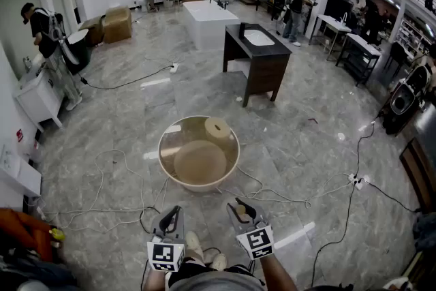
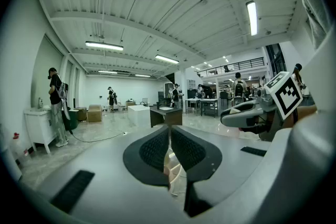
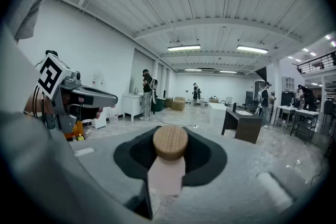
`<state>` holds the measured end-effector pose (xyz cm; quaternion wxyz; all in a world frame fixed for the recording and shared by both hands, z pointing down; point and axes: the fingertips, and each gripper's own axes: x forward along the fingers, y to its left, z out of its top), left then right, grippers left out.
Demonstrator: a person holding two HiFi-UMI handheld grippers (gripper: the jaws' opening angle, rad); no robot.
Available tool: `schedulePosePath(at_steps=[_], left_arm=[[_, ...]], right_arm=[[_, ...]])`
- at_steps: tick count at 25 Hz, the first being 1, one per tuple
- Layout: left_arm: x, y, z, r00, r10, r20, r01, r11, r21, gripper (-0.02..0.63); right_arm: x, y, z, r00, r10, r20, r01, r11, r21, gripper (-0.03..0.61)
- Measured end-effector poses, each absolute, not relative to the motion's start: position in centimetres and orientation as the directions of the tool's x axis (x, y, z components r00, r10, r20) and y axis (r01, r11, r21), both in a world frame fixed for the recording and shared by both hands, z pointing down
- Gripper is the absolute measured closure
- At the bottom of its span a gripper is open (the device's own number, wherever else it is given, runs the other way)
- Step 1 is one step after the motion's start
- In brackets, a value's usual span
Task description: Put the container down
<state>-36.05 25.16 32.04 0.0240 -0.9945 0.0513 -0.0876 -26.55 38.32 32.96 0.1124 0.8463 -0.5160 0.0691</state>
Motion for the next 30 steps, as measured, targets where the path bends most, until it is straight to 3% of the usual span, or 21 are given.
schedulePosePath(at_steps=[20,30], left_arm=[[-33.2,28.5,31.7,0.982,-0.101,0.16,-0.095,-0.994,-0.044,0.583],[-26.9,29.7,32.8,0.987,-0.029,0.16,-0.022,-0.999,-0.048,0.583]], right_arm=[[-24.4,41.5,32.3,0.438,-0.872,0.22,-0.899,-0.42,0.124,0.468],[-20.0,43.1,33.5,0.487,-0.843,0.228,-0.873,-0.473,0.115,0.468]])
